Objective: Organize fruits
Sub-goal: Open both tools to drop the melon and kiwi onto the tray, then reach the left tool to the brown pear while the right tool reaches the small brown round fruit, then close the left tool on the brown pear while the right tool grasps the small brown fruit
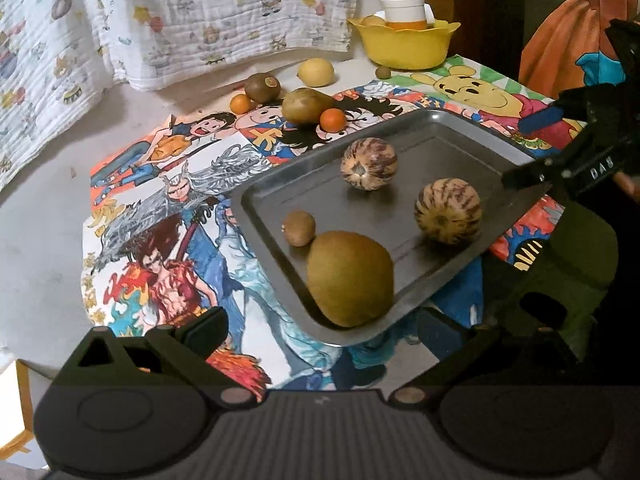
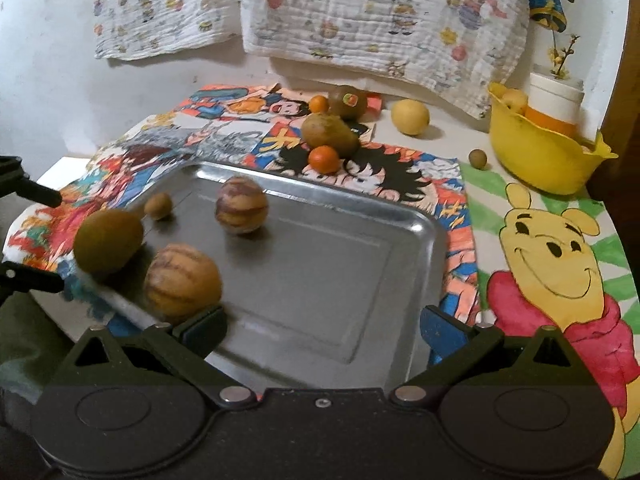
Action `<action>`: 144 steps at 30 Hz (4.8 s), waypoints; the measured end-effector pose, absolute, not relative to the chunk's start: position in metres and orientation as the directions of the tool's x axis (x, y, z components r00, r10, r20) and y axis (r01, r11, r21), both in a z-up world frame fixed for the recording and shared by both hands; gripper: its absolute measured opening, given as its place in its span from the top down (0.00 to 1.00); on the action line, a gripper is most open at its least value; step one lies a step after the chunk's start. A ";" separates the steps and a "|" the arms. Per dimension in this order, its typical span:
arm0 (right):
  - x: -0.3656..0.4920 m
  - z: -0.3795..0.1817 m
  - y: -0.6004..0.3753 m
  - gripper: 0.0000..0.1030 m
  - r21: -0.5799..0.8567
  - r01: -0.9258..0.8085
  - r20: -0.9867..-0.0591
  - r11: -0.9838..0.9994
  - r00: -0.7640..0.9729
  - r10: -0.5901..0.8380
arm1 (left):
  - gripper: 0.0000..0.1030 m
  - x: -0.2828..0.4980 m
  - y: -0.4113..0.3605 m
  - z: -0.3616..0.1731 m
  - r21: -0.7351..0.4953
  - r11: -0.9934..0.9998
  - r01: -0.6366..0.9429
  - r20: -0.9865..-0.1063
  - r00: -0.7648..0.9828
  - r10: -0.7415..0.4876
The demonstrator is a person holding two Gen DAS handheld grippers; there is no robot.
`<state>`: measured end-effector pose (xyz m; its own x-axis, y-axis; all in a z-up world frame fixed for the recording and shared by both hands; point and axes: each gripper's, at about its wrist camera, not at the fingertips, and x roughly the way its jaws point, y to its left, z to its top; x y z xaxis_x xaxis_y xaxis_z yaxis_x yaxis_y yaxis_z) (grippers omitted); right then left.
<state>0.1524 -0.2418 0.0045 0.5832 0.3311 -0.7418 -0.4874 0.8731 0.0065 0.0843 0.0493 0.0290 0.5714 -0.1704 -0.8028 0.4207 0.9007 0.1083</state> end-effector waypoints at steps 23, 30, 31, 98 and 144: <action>0.262 0.016 -0.206 0.01 -0.059 -0.493 -0.685 0.868 0.653 0.324 | 0.01 0.188 0.088 0.053 0.158 0.899 0.409 -0.772 0.619 -0.146; 0.284 0.006 -0.201 0.01 -0.040 -0.487 -0.666 0.873 0.665 0.340 | 0.01 0.237 0.076 0.045 0.110 0.906 0.408 -0.754 0.629 -0.192; 0.286 0.005 -0.202 0.01 -0.032 -0.485 -0.664 0.874 0.664 0.344 | 0.01 0.244 0.075 0.042 0.091 0.910 0.404 -0.753 0.627 -0.203; 0.412 -0.037 -0.253 0.08 0.115 -0.114 -0.644 0.987 0.748 0.162 | 0.01 0.346 -0.002 -0.014 -0.243 0.918 0.315 -0.720 0.576 -0.388; 0.445 -0.058 -0.260 0.72 0.090 -0.023 -0.695 0.996 0.714 0.079 | 0.25 0.378 -0.034 -0.034 -0.109 0.925 0.365 -0.728 0.604 -0.324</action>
